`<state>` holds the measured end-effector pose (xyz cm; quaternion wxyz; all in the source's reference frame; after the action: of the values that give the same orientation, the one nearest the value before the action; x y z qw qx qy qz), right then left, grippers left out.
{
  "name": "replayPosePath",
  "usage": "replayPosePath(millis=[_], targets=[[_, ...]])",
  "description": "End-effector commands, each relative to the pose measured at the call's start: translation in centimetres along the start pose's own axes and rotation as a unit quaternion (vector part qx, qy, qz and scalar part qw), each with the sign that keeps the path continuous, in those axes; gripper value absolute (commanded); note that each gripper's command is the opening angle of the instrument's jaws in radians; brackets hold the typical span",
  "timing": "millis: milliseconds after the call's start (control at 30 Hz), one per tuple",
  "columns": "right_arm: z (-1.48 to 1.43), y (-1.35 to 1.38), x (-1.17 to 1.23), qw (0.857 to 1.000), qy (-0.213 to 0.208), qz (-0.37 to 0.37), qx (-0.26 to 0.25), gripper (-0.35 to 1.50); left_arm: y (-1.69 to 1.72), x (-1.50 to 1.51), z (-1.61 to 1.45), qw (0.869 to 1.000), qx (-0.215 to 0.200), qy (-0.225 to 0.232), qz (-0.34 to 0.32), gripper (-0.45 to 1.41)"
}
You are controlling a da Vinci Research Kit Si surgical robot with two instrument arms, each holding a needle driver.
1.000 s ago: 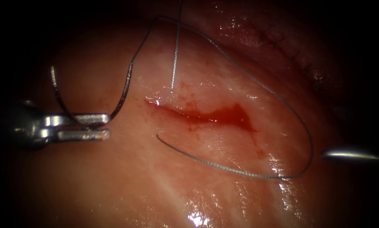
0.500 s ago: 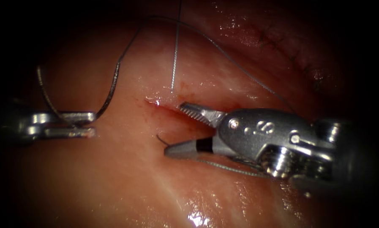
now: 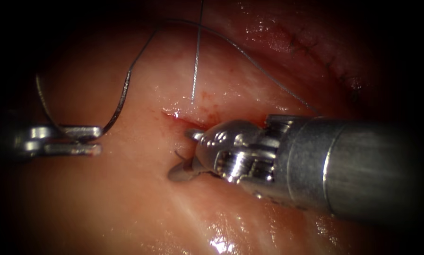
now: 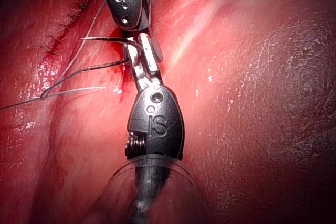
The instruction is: Wound Closure
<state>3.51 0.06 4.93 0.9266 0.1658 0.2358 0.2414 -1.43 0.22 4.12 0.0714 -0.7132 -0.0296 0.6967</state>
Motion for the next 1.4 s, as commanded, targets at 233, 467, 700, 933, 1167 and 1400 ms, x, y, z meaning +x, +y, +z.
replayPosePath(millis=[233,467,700,933,1167,1400], targets=[[0.11,0.01,-0.15,1.0,-0.017,-0.02,-0.004,-0.35,0.05,-0.07,0.02,1.0,0.0,-0.001,-0.002,-0.45],[-0.13,0.03,-0.27,0.999,0.001,-0.033,-0.016,-0.35,0.05,-0.07,0.02,1.0,0.0,-0.001,-0.002,-0.45],[-0.59,-0.28,-1.11,0.999,0.01,-0.049,-0.012,-0.35,0.1,-0.03,0.06,1.0,-0.015,0.016,-0.002,-0.45],[-0.92,-0.57,-1.73,0.998,0.021,-0.061,0.007,-0.35,0.27,0.11,0.19,0.997,-0.063,0.04,-0.001,-0.45],[-1.04,-0.79,-2.05,0.998,0.01,-0.064,0.028,-0.35,0.25,0.08,0.21,0.997,-0.064,0.039,0.0,-0.45],[-1.14,-0.86,-2.41,0.996,-0.017,-0.063,0.058,-0.28,0.2,-0.01,0.18,0.997,-0.062,0.036,0.0,-0.45]])
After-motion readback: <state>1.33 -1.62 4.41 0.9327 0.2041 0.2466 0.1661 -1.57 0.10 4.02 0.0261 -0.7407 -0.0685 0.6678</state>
